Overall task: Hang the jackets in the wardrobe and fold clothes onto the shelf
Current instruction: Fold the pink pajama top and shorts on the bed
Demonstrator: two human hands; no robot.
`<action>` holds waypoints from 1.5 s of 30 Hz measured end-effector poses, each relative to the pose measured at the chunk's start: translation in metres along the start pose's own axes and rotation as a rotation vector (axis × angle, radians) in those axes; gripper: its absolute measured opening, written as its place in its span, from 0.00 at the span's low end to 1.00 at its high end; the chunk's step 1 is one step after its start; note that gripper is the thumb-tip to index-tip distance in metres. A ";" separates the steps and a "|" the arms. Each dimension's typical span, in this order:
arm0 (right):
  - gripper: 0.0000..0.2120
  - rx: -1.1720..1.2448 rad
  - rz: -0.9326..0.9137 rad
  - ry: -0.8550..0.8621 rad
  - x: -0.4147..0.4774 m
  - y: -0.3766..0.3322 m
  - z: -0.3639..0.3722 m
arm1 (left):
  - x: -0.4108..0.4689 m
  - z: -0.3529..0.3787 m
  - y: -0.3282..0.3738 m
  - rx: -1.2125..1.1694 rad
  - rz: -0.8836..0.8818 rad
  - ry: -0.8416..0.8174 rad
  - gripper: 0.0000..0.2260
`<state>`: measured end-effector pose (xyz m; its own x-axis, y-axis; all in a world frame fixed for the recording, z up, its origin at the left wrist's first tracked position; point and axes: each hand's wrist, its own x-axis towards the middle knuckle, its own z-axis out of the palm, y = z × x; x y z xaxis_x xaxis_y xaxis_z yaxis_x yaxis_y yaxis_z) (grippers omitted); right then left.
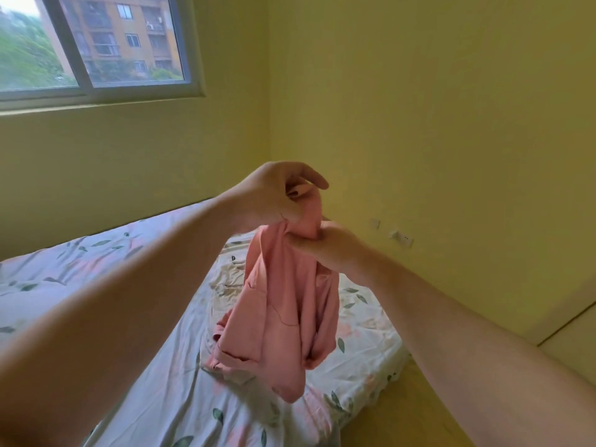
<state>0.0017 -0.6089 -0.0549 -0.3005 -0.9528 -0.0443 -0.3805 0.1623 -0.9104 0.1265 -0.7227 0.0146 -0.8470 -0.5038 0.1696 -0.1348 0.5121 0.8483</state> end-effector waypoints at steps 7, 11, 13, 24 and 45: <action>0.22 0.046 -0.017 0.227 0.002 0.006 -0.005 | -0.010 0.010 -0.070 0.628 -0.127 0.148 0.14; 0.25 0.004 -0.010 0.262 -0.007 0.003 -0.019 | -0.019 0.022 -0.116 0.376 -0.298 0.224 0.04; 0.25 -0.030 -0.007 0.253 -0.009 0.004 -0.025 | -0.022 0.032 -0.133 0.284 -0.358 0.209 0.04; 0.10 0.027 -0.157 0.327 -0.014 -0.004 -0.044 | -0.027 0.109 -0.148 -0.167 -0.434 -0.061 0.31; 0.15 -0.227 0.081 0.735 -0.047 0.035 -0.132 | 0.073 0.067 -0.070 -0.021 -0.176 0.106 0.16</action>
<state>-0.1130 -0.5245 -0.0299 -0.8081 -0.5337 0.2492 -0.4787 0.3485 -0.8059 0.0403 -0.7489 -0.0660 -0.7523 -0.6552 0.0686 -0.2642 0.3954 0.8797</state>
